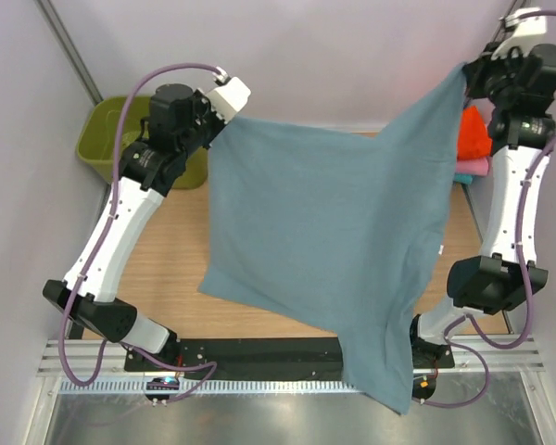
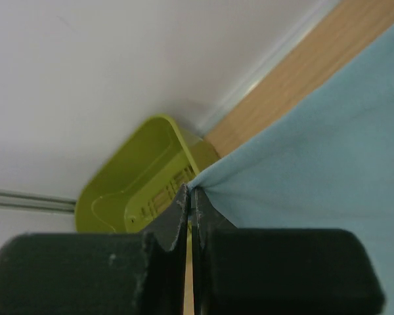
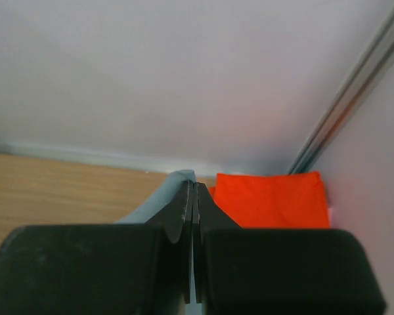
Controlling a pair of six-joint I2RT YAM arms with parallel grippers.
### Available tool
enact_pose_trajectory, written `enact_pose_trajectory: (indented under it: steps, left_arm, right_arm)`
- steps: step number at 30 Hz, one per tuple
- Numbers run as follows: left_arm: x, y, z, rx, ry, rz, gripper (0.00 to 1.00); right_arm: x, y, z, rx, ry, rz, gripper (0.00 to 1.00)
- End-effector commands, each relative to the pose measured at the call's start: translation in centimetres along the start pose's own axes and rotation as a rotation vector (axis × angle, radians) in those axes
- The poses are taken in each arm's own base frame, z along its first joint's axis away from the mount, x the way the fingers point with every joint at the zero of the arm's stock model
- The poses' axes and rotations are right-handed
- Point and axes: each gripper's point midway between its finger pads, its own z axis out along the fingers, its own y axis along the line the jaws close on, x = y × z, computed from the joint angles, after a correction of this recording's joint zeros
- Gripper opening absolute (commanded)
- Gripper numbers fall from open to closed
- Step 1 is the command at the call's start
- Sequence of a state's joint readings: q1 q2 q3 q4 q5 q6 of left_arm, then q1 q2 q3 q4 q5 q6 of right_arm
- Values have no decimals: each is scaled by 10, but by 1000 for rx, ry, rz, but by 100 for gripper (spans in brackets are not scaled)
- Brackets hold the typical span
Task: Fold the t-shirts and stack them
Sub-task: Flatten the tshirt out
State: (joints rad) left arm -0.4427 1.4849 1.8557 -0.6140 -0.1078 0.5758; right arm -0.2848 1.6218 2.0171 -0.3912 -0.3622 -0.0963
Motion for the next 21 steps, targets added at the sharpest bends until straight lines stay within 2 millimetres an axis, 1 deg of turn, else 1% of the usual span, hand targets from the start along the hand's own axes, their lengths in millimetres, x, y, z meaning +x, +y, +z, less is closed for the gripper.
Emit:
enact_pose_trajectory:
  steps: [1, 2, 3, 4, 5, 6, 7, 8, 9, 10, 11, 13, 14, 15, 16, 17, 18, 19, 20, 21]
  left_arm:
    - [-5, 12, -9, -46, -54, -23, 0]
    - [-1, 13, -7, -48, -45, -24, 0]
    - [1, 14, -5, -49, -40, -26, 0]
    - [0, 17, -6, -57, -42, -26, 0]
    - [0, 21, -5, -71, -40, -31, 0]
    - [-3, 26, -7, -86, -46, -34, 0]
    - [-12, 35, -11, -110, -64, -45, 0]
    - [-15, 42, -15, -138, -65, -54, 0]
    - [-20, 47, -19, -153, -77, -61, 0]
    - [-30, 56, -26, -178, -103, -71, 0]
    - [-34, 60, -31, -187, -112, -79, 0]
    - [-48, 71, -47, -213, -149, -86, 0]
    - [-51, 73, -52, -218, -159, -82, 0]
    - [-59, 80, -64, -238, -182, -83, 0]
    - [-63, 80, -71, -241, -195, -78, 0]
    - [-67, 82, -77, -245, -204, -68, 0]
    - [-70, 83, -83, -248, -215, -65, 0]
    - [-74, 85, -95, -258, -232, -66, 0]
    - [-77, 85, -102, -257, -246, -67, 0]
    - [-79, 85, -109, -258, -252, -66, 0]
  right_arm:
    - [-10, 32, -2, -71, -38, -91, 1]
    - [-6, 34, 2, -72, -29, -90, 1]
    - [-5, 38, 6, -76, -30, -86, 1]
    - [-2, 39, 14, -74, -24, -81, 1]
    - [-17, 35, 15, -49, -55, -88, 1]
    - [-25, 36, 16, -45, -75, -84, 1]
    - [-29, 36, 22, -43, -86, -70, 1]
    - [-52, 37, 19, -34, -136, -74, 1]
    - [-61, 36, 18, -20, -159, -74, 1]
    - [-72, 37, 15, -17, -184, -75, 1]
    - [-90, 40, 9, -16, -229, -82, 1]
    - [-106, 43, 0, -18, -264, -89, 1]
    - [-120, 45, -14, -19, -293, -97, 1]
    - [-128, 47, -24, -20, -311, -103, 1]
    - [-132, 49, -32, -20, -319, -107, 1]
    - [-143, 53, -52, -19, -341, -119, 1]
    - [-146, 55, -61, -21, -346, -124, 1]
    - [-148, 59, -72, -28, -347, -129, 1]
    - [-144, 61, -80, -29, -338, -132, 1]
    - [-157, 66, -105, -27, -370, -147, 1]
